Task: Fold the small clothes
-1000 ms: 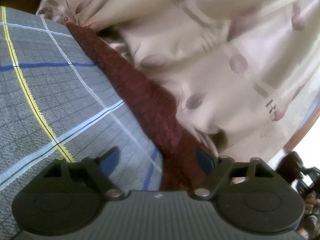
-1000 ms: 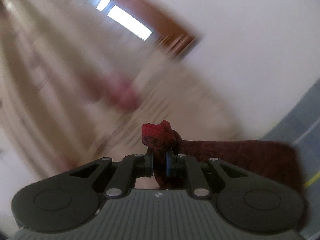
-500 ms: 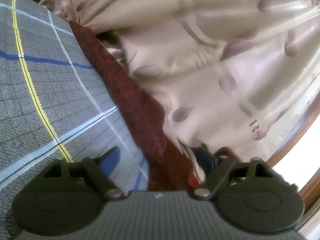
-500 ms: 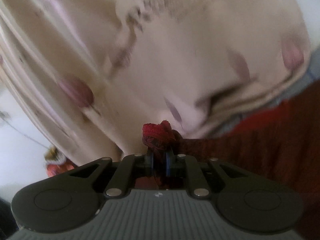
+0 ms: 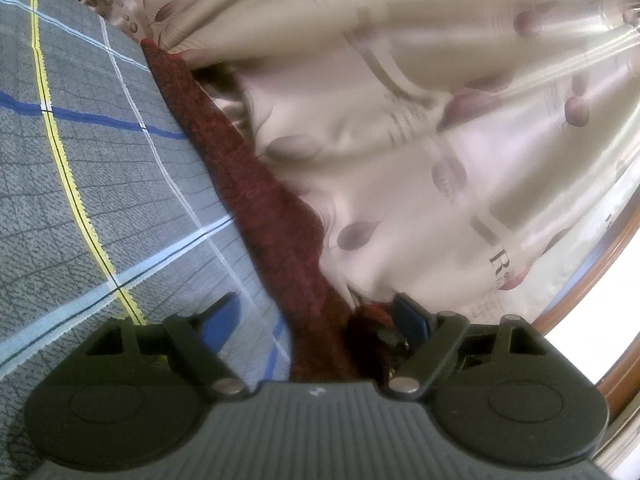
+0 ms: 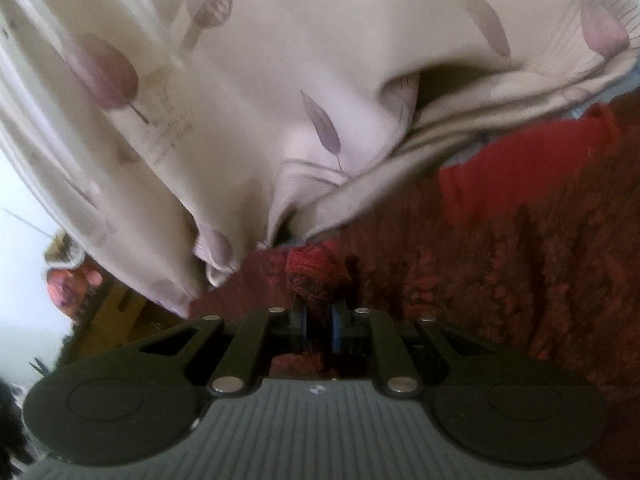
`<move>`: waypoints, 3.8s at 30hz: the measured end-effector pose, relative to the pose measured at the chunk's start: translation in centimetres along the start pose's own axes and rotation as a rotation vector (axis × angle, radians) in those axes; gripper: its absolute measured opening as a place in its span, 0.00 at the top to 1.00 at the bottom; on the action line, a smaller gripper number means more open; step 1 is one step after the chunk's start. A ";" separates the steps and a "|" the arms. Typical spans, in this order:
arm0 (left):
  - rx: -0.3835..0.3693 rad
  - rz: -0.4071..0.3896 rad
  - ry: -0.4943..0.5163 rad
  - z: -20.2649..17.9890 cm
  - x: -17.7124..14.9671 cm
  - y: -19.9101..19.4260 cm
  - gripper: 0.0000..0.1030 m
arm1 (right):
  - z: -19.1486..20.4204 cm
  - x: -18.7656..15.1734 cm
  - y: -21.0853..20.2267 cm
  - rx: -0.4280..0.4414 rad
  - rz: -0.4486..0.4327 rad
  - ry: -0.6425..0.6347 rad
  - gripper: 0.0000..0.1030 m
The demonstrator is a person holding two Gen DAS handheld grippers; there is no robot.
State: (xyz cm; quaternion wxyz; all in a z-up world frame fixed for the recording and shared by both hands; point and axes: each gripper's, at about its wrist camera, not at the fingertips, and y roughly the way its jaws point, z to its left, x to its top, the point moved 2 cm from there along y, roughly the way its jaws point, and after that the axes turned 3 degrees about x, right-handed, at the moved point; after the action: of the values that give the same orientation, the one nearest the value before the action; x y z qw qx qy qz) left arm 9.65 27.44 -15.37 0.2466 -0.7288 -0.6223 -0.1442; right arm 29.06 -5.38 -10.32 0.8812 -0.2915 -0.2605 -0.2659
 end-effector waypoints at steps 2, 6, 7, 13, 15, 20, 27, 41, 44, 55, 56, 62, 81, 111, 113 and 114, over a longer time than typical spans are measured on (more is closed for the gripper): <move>0.001 0.000 0.000 0.0 0.0 0.0 0.19 | -0.2 -0.3 0.8 -0.004 0.021 0.001 0.81; -0.001 0.001 0.000 0.0 0.0 0.0 0.19 | -0.4 -1.0 1.5 -0.017 0.039 -0.006 0.75; 0.000 0.001 0.000 0.0 0.0 0.0 0.19 | -0.5 -1.1 1.6 -0.011 0.039 0.001 0.69; 0.001 -0.001 -0.001 0.0 -0.1 -0.1 0.19 | -0.6 -0.2 -2.5 0.080 -0.032 0.062 0.47; 0.002 0.000 0.000 -0.1 -0.1 0.0 0.19 | -0.7 0.4 -4.7 0.087 -0.044 0.042 0.47; 0.007 0.002 0.004 -0.1 -0.1 0.0 0.19 | -2.2 1.3 -8.9 -0.155 -0.076 -0.162 0.47; 0.065 0.103 0.024 -1.2 0.9 1.1 0.13 | -8.9 1.4 -9.8 -0.346 -0.028 -0.089 0.60; 0.221 0.141 -0.297 8.0 18.4 8.9 0.12 | -5.1 -3.9 -12.1 -0.322 -0.156 -0.408 0.56; 0.235 0.191 -0.382 10.1 19.8 11.1 0.14 | -5.7 -3.4 -12.3 -0.307 -0.156 -0.363 0.54; 0.339 0.258 -0.335 11.4 20.8 17.4 0.79 | -6.2 -3.7 -12.4 -0.283 -0.159 -0.310 0.43; 0.345 0.247 -0.340 11.9 20.5 17.3 0.86 | -6.3 -3.6 -12.5 -0.280 -0.164 -0.303 0.41; 0.254 0.063 -0.220 10.2 18.4 14.9 0.90 | -6.7 -3.5 -12.6 -0.270 -0.163 -0.281 0.37; -0.185 0.362 0.332 -20.7 -1.9 15.4 0.89 | -7.6 -2.5 -18.7 -0.169 -0.317 -0.069 0.35; -0.106 0.384 0.293 -10.2 -9.8 8.3 0.15 | -12.7 -0.7 -24.7 -0.270 -0.138 0.120 0.39; -0.125 0.368 0.311 -10.5 -9.7 7.9 0.15 | -12.8 -1.1 -23.4 -0.274 -0.087 0.111 0.77; -0.141 0.352 0.331 -10.6 -9.7 7.6 0.15 | -12.6 -1.4 -22.9 -0.254 -0.061 0.102 0.89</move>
State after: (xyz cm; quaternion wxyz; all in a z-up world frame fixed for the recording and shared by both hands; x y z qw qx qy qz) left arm 16.27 12.87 -12.90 0.3150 -0.8079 -0.4251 -0.2598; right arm 17.73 -28.89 -11.31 0.8407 -0.3788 -0.1885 -0.3379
